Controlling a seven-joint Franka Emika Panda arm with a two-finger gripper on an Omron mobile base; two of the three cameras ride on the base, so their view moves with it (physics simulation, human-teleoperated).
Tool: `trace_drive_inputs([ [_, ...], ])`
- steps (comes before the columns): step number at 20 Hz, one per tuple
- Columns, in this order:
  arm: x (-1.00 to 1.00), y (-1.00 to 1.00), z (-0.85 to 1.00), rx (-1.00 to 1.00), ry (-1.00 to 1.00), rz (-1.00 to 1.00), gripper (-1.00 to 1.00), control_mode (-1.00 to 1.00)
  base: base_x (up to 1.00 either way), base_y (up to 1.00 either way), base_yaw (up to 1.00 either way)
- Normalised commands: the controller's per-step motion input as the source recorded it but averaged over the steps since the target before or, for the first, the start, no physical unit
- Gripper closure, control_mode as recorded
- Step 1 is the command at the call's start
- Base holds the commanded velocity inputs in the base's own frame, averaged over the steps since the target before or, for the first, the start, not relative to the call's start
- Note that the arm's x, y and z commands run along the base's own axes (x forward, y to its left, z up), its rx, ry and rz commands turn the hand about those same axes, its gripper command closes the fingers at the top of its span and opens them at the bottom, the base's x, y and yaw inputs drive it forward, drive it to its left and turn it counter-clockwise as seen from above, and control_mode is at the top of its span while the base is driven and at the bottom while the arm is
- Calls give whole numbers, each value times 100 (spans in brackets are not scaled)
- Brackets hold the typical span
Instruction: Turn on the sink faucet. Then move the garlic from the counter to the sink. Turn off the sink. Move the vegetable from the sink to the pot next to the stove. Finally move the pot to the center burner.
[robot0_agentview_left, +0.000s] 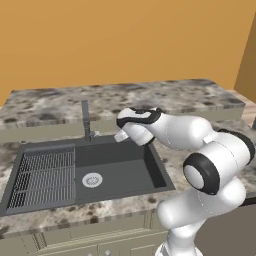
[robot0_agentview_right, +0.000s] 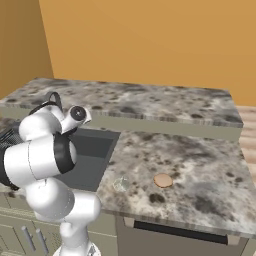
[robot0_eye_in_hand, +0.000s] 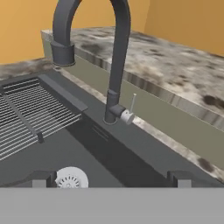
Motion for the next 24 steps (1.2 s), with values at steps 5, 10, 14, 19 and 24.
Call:
trace_drive_inputs([
  [5,0,2,-2,0,-9,6,-100,-100,0,0,0],
  [10,0,2,-2,1,-2,6,-100,-100,0,0,0],
  [14,1,10,0,0,0,1,-100,-100,0,0,0],
  [19,16,4,0,1,0,0,-100,-100,0,0,0],
  [24,22,4,0,5,-3,0,-100,-100,0,0,0],
])
